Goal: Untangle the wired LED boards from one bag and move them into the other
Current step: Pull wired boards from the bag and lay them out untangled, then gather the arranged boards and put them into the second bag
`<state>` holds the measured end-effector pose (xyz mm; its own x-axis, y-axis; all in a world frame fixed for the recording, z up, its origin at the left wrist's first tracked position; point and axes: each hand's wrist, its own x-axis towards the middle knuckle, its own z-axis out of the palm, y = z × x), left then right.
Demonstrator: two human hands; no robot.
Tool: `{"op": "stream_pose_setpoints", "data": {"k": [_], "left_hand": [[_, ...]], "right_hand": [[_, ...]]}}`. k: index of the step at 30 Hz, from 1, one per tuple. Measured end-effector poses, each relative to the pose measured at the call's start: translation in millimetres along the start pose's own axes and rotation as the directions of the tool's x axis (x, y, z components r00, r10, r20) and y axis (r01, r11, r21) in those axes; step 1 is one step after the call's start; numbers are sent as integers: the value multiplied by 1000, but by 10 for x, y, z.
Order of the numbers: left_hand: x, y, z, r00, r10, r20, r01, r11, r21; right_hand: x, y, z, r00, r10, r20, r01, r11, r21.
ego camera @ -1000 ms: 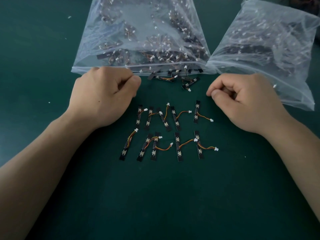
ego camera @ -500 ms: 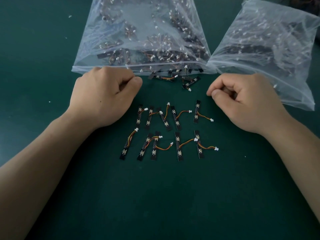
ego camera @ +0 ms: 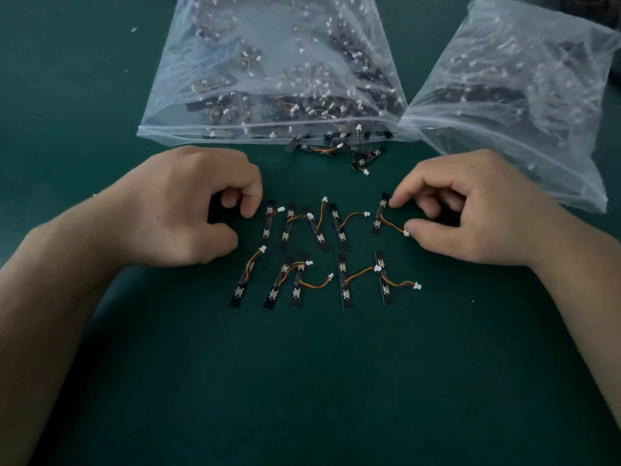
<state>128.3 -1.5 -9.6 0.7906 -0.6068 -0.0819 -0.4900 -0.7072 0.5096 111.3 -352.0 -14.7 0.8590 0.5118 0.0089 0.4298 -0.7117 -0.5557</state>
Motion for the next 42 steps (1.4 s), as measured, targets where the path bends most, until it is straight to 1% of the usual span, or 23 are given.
{"op": "stream_pose_setpoints", "data": {"k": [4,9,14,18,22,26,31,42], "left_hand": [[12,6,1,1000,10,18,-11,999,48],[-34,-34,-6,998,55,22,-55,998,-4],[-67,-75,-6,999,25,27,-24,999,-37],[-144,-96,2,1000,21,7,-20,993,-114],[-152,-128,8,999,-8,33,14,987,-161],[-143,-154,20,998,-39,49,47,986,-161],[-144,-141,17,998,-61,31,65,983,-170],[-138,24,-6,993,-120,5,119,972,-204]], "right_hand": [[-16,-24,-28,999,17,47,-15,999,-33],[-21,-61,-56,993,66,95,-65,998,-10],[-13,-152,-99,980,125,155,-128,992,10],[-8,-194,-69,981,132,141,-136,991,20],[-6,-227,-79,982,118,144,-118,993,-12],[-3,-233,-43,984,112,139,-107,993,-38],[0,-233,-22,986,86,140,-81,996,-41],[5,-216,1,990,77,115,-73,997,-39]]}}
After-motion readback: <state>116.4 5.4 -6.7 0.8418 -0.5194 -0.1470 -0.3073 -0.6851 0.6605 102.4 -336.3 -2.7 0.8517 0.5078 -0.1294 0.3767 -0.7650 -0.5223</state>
